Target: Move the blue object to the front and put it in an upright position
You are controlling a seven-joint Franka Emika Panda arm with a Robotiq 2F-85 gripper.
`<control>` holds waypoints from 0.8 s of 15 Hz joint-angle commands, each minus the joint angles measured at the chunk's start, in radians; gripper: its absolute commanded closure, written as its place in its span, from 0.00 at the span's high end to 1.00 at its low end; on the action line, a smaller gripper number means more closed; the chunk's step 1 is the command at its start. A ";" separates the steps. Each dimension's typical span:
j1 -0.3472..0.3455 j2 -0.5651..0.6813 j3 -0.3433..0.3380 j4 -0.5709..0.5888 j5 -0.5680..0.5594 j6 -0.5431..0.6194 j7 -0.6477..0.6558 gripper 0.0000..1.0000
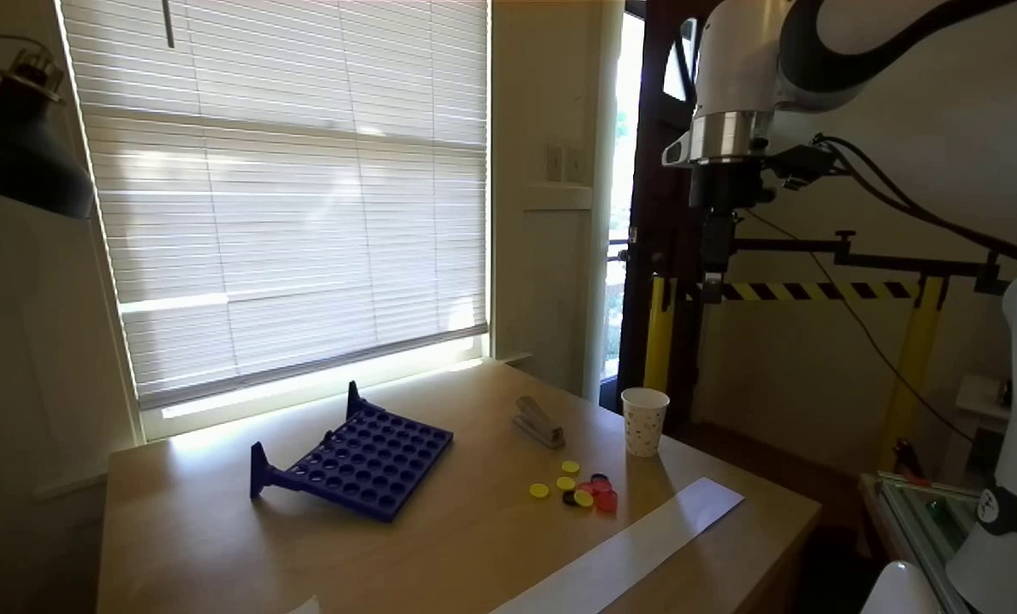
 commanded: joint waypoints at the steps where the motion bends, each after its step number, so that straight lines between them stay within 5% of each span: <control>1: -0.005 0.000 0.004 0.002 0.002 -0.002 -0.003 1.00; 12: -0.010 -0.002 0.009 0.000 -0.005 0.013 0.007 1.00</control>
